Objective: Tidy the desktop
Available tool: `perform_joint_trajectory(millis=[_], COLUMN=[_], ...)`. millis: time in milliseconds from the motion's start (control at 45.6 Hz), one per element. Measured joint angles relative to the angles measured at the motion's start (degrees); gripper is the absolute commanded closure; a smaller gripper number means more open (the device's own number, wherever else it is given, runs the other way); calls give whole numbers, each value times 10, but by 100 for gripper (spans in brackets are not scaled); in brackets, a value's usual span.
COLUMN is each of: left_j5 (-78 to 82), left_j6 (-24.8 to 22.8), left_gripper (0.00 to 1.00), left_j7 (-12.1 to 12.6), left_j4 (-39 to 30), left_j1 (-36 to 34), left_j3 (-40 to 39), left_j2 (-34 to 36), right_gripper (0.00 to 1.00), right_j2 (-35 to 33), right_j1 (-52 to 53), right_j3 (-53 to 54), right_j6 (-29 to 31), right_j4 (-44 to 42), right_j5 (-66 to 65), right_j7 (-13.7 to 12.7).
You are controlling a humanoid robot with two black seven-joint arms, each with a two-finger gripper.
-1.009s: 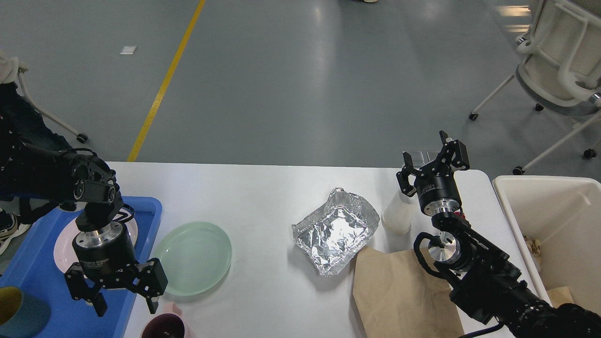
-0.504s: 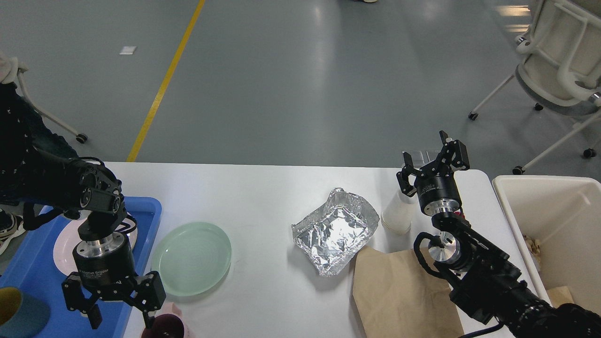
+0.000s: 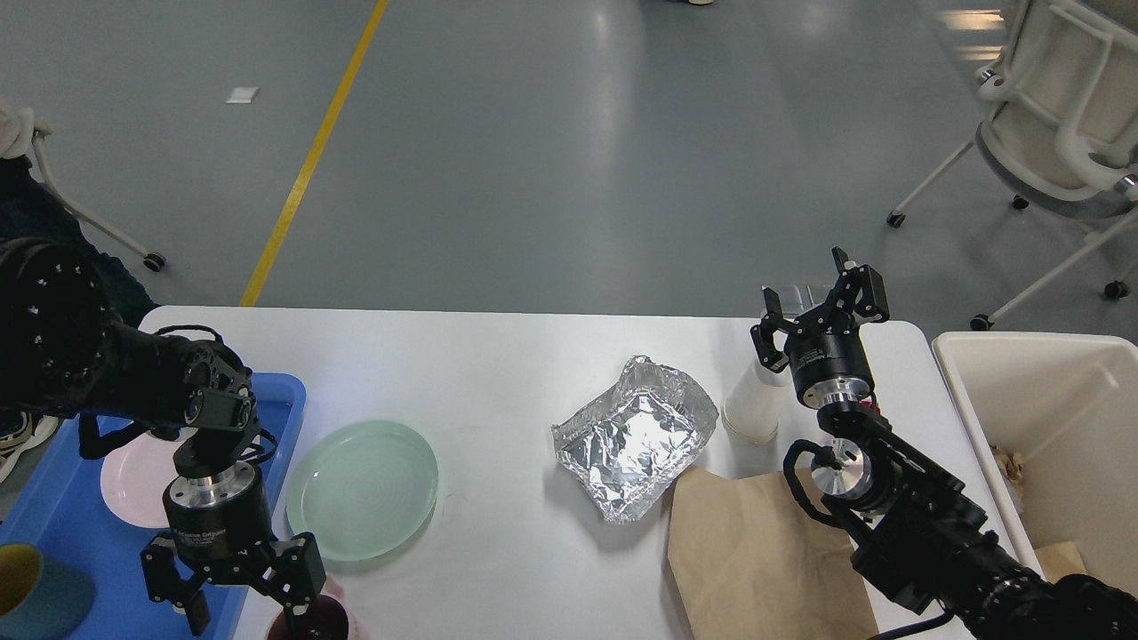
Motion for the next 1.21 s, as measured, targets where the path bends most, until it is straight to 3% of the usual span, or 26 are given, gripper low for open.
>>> perform_joint_trajectory(millis=[88,417,636,746,877,987,1206], left_j5=[0,0,-2,-3,-4,-8,-11], left_j6=[1,27,29,25,24,18,3], left_gripper=[9,37,70,81,100,100,100], left_j7=[0,0,0,0,14,34,39], left_j4=[1,3,18,20,21,21,20], left_j1=[5,21,34,40,50,51,44], left_j3=[0,0,-8,-20,-24,-25,-35], left_j2=[0,-11,-14,-14,-14,-14,-14], right_gripper=[0,0,0,0,0,0,0], right_j2=[0,0,0,0,0,0,0], right_j1=[0,0,0,0,0,0,0], right_j3=[0,0,0,0,0,0,0], right_j6=[0,0,0,0,0,0,0], right_j4=[0,0,0,0,0,0,0], right_j5=[0,0,0,0,0,0,0], right_j7=[0,0,0,0,0,0,0])
